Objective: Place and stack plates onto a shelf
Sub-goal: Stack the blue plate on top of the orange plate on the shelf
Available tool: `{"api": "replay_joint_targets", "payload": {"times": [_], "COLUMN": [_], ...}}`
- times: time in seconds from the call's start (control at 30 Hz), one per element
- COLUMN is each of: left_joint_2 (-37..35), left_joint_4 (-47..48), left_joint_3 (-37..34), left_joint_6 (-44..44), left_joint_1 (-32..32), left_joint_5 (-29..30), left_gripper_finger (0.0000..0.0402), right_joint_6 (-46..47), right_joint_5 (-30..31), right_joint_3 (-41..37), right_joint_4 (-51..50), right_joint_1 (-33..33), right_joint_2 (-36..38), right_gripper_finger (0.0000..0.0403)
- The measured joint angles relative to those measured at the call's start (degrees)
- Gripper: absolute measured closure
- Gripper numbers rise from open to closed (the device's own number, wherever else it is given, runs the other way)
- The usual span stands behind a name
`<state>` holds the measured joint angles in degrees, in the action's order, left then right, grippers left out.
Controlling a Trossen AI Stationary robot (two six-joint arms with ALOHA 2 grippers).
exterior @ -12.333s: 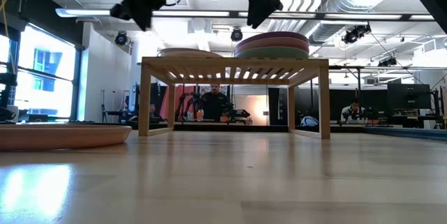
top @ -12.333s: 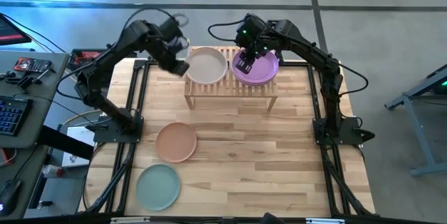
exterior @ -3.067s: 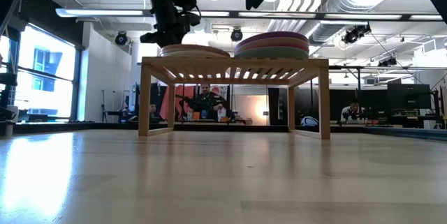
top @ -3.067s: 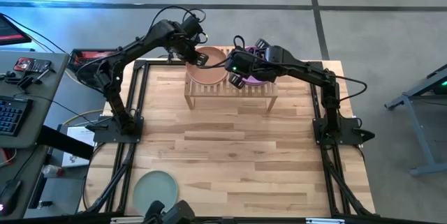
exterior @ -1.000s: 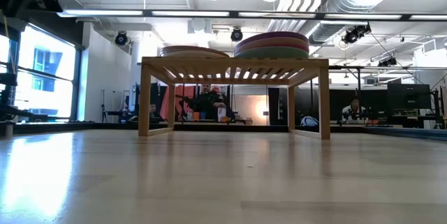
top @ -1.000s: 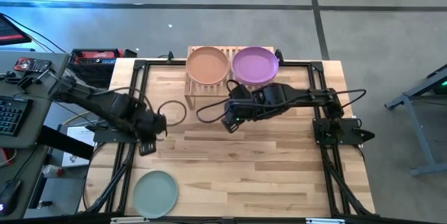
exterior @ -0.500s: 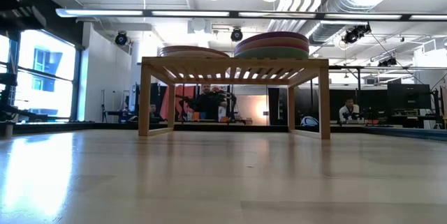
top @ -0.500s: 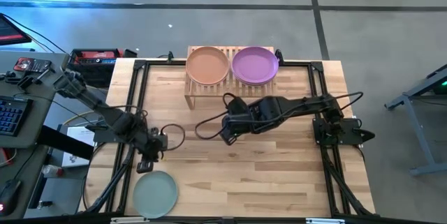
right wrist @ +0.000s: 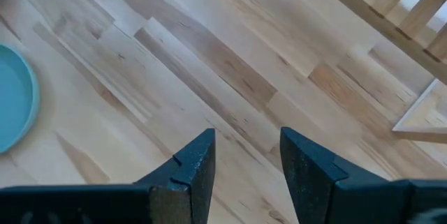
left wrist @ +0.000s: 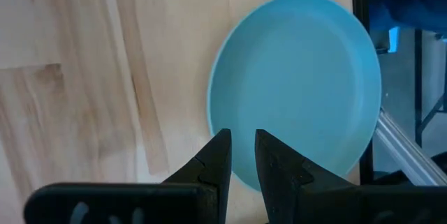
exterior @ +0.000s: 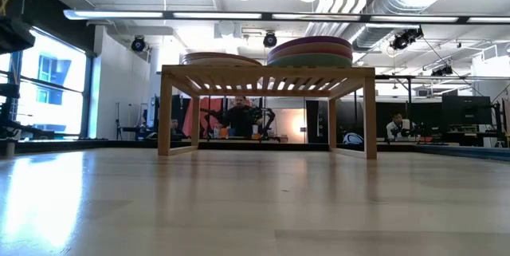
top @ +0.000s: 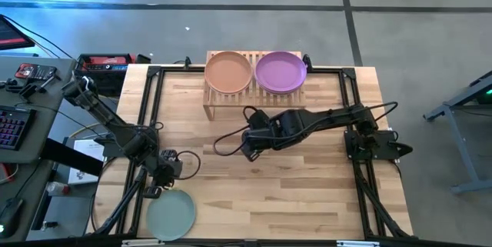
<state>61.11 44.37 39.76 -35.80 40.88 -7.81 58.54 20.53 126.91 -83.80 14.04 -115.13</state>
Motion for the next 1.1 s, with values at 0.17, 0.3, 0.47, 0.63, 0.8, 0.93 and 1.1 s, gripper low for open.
{"api": "replay_joint_targets", "payload": {"times": [0.17,0.3,0.47,0.63,0.8,0.93,1.1], "left_joint_2": [1.58,3.75,7.18,10.84,13.07,14.13,15.48], "left_joint_4": [-1.78,-2.00,-3.55,-6.19,-7.40,-8.03,-8.32], "left_joint_3": [-1.33,-1.63,-1.63,-1.60,-1.58,-1.58,-1.58], "left_joint_6": [0.04,0.05,0.03,0.03,0.01,-0.01,0.01], "left_joint_1": [0.20,0.18,0.18,0.18,0.16,0.16,0.16], "left_joint_5": [1.67,3.15,3.16,3.12,2.36,0.74,0.37], "left_gripper_finger": [0.0348,0.0348,0.0348,0.0348,0.0348,0.0348,0.0348], "right_joint_6": [0.00,-0.02,-0.01,-0.02,-0.02,-0.02,-0.02], "right_joint_5": [-0.03,-0.07,-0.09,-0.11,-0.13,-0.15,-0.15], "right_joint_3": [-0.35,-0.35,-0.35,-0.35,-0.35,-0.35,-0.33], "right_joint_4": [0.55,0.71,0.85,0.91,0.93,0.90,0.93], "right_joint_1": [0.00,0.00,0.00,0.00,0.00,0.00,0.00], "right_joint_2": [0.00,0.00,0.00,0.00,0.00,0.00,0.00], "right_gripper_finger": [0.0265,0.0265,0.0265,0.0265,0.0265,0.0265,0.0265]}}
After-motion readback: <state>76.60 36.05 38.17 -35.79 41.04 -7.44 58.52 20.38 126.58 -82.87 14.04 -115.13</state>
